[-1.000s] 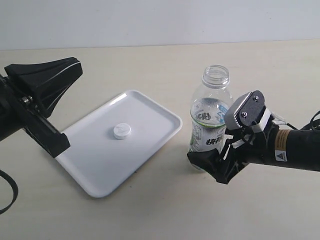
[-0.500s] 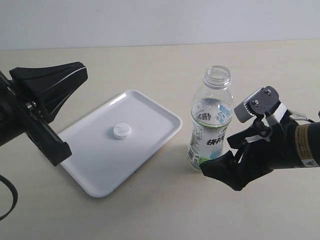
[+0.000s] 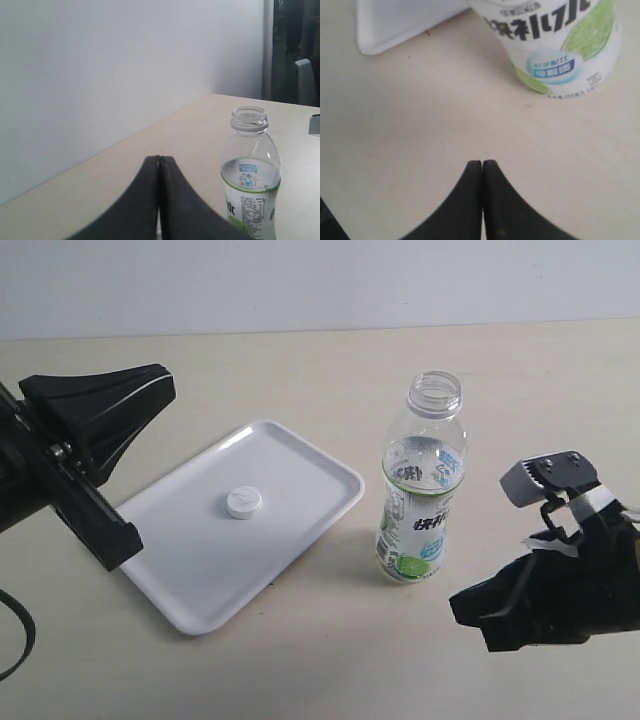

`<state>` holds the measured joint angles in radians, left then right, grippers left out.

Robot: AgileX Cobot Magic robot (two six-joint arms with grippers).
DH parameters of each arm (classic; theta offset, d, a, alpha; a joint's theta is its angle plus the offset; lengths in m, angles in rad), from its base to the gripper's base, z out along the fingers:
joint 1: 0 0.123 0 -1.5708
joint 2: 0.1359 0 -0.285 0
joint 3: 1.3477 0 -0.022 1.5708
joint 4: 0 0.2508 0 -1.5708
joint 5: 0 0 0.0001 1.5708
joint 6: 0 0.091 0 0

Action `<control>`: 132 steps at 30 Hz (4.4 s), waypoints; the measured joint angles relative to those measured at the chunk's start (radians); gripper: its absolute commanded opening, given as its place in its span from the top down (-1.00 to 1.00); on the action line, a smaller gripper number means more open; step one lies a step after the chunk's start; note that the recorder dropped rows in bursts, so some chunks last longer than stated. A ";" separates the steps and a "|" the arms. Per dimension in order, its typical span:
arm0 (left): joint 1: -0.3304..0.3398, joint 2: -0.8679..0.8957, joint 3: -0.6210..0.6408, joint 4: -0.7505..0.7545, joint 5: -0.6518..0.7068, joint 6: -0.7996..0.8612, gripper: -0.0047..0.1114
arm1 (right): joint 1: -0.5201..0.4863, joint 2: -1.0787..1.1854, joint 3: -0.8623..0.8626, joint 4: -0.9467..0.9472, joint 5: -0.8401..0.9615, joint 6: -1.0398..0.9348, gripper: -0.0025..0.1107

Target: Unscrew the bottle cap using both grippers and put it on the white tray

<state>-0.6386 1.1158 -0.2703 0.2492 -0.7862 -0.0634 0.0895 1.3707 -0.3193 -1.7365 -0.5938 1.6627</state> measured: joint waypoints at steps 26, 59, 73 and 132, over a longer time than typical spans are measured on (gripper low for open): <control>0.000 0.000 0.000 0.000 0.000 0.000 0.92 | 0.000 -0.847 0.077 0.057 -0.049 0.160 0.96; 0.000 0.000 0.000 0.000 0.002 0.000 0.92 | 0.000 -1.210 0.077 0.759 0.775 -0.410 0.96; 0.000 0.000 0.000 0.000 0.002 0.000 0.92 | 0.000 -1.260 0.077 0.905 0.825 -0.637 0.96; 0.000 0.000 0.000 0.000 0.004 0.000 0.92 | -0.173 -1.366 0.314 1.704 0.888 -1.626 0.96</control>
<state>-0.6386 1.1158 -0.2703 0.2492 -0.7825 -0.0634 -0.0835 0.0051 -0.0053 -0.0322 0.2943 0.0369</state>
